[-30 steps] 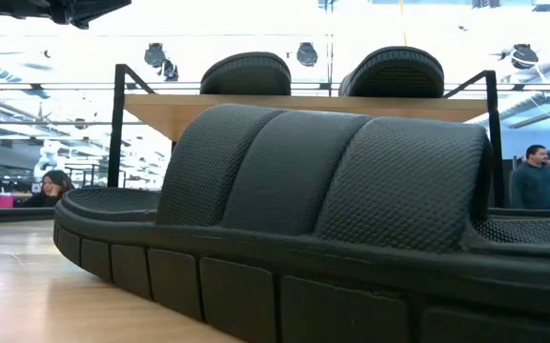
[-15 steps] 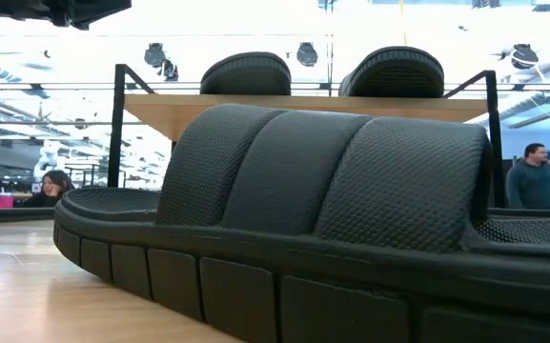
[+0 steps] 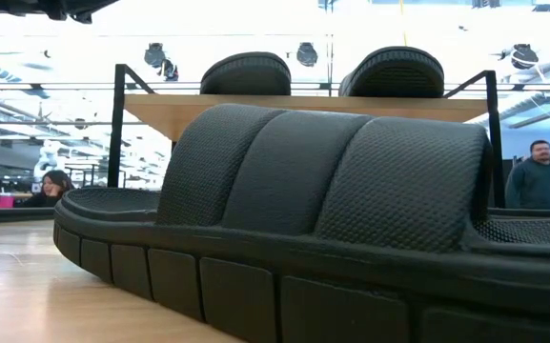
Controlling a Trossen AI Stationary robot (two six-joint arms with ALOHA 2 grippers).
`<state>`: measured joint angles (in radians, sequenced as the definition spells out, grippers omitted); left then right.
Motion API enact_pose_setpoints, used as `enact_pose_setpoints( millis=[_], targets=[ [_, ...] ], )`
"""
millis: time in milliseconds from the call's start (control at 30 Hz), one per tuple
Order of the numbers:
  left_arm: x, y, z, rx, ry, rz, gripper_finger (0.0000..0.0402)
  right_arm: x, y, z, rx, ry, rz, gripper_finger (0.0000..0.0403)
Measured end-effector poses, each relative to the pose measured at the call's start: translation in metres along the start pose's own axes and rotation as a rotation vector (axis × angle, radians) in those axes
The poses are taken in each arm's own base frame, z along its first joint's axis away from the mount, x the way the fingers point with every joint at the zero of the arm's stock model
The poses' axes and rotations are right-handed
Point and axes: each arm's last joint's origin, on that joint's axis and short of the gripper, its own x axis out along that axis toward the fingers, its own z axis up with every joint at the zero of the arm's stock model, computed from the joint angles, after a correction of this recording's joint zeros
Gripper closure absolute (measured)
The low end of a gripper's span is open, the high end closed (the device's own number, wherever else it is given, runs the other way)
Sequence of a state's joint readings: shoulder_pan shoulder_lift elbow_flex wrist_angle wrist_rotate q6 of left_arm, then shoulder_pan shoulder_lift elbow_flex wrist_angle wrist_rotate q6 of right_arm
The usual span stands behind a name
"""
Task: Pick and place slides into the shelf
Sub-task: Put the black slide under the shelf
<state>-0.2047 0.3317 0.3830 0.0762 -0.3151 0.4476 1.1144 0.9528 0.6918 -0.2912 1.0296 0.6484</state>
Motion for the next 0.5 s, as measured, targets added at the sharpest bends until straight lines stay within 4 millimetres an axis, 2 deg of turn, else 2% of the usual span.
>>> enact_pose_setpoints(
  millis=[133, 200, 367, 500],
  targets=[
    [0.0, -0.001, -0.002, -0.01, 0.017, -0.008, 0.0398, 0.005, -0.006, 0.039, -0.09, -0.131, 0.177, 0.0403],
    [0.0, -0.001, -0.003, -0.014, 0.027, -0.012, 0.04, 0.01, -0.007, 0.051, -0.14, -0.2, 0.25, 0.0403],
    [0.0, -0.003, -0.006, -0.016, 0.059, -0.027, 0.0396, 0.027, -0.016, 0.055, -0.195, -0.187, 0.293, 0.0403],
    [0.0, -0.003, -0.006, -0.015, 0.063, -0.028, 0.04, 0.028, -0.017, 0.049, -0.164, -0.119, 0.304, 0.0403]
  ],
)
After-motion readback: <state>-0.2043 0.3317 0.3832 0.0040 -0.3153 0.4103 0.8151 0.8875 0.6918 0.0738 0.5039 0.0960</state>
